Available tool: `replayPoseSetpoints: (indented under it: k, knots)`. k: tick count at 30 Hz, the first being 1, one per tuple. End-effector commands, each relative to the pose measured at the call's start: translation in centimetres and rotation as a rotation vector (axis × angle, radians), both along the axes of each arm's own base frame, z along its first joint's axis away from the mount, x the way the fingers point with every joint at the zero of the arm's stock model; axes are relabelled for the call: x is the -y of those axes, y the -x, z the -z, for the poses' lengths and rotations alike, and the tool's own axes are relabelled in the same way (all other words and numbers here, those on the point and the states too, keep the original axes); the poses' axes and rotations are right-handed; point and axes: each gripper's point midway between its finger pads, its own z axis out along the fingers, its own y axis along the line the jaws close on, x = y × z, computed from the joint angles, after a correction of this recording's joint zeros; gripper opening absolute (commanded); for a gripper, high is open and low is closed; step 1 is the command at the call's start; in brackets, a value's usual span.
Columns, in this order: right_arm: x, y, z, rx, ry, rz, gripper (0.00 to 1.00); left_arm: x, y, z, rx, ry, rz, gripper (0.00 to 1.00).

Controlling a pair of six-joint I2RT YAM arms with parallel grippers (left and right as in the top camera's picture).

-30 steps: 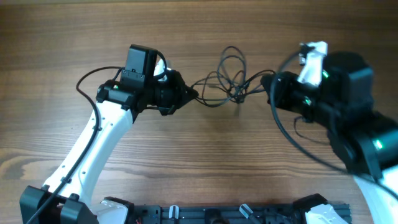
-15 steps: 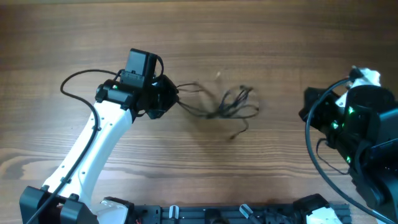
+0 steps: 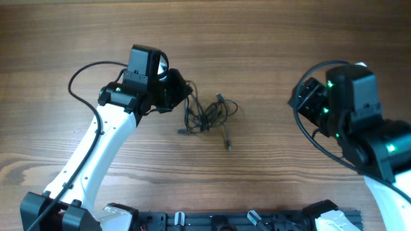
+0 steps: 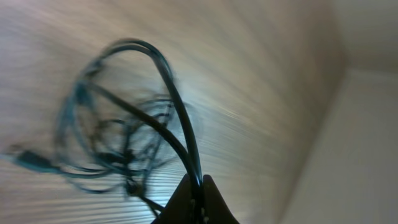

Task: Untangle cables

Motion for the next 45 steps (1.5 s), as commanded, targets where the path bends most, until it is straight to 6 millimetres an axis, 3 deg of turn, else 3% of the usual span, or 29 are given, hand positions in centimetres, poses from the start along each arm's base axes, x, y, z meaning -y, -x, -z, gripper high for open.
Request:
replayPoseSetpoints:
  k: [1, 3, 6, 7, 9, 12, 16, 18, 23, 29, 35, 42, 44, 45]
  knots:
    - [-2.6, -0.6, 1.0, -0.066, -0.062, -0.121, 0.75, 2.4, 0.7, -2.2, 0.053, 0.138, 0.148, 0.04]
    - [-3.5, -0.8, 1.7, -0.097, -0.062, -0.184, 0.75, 2.2, 0.5, -2.0, 0.054, 0.121, 0.136, 0.04]
    - [-4.7, -1.0, 2.3, -0.118, -0.074, -0.272, 0.86, 1.5, 0.7, -1.1, 0.03, 0.074, 0.107, 0.05]
    - [-5.3, -1.2, 2.3, -0.111, -0.087, -0.306, 0.91, 1.4, 0.9, -0.8, 0.017, 0.062, 0.103, 0.13]
    - [-6.2, -1.3, 1.9, -0.094, -0.12, -0.354, 1.0, 1.3, 1.4, -0.3, -0.009, 0.038, 0.1, 0.46]
    - [-7.0, -1.6, 1.2, -0.059, -0.148, -0.384, 1.0, 1.6, 2.0, 0.3, -0.026, 0.004, 0.106, 0.62]
    - [-6.9, -2.1, 0.8, -0.03, -0.141, -0.379, 1.0, 2.0, 2.5, 0.8, -0.024, -0.045, 0.114, 0.93]
    - [-6.5, -2.4, 0.8, -0.023, -0.119, -0.362, 1.0, 1.9, 2.6, 1.2, -0.018, -0.089, 0.104, 1.0]
    - [-4.1, -2.9, 1.4, -0.025, -0.006, -0.275, 1.0, -0.6, 2.0, 2.6, -0.013, -0.247, 0.019, 1.0]
    - [-0.4, -2.8, 2.3, -0.075, 0.091, -0.159, 1.0, -3.0, 1.9, 3.2, -0.051, -0.287, -0.042, 1.0]
    - [1.1, -3.2, 3.8, -0.129, 0.177, -0.231, 1.0, -4.1, 1.7, 3.3, -0.068, -0.292, -0.072, 1.0]
    - [-3.3, -4.2, 8.0, -0.267, 0.019, -0.429, 1.0, -4.4, 1.7, 3.4, -0.074, -0.296, -0.079, 1.0]
    - [-5.8, -4.3, 8.8, -0.286, -0.091, -0.535, 1.0, -4.4, 1.7, 3.4, -0.074, -0.296, -0.079, 1.0]
    - [-8.6, -4.3, 9.0, -0.27, -0.204, -0.678, 1.0, -4.4, 1.7, 3.4, -0.074, -0.296, -0.079, 1.0]
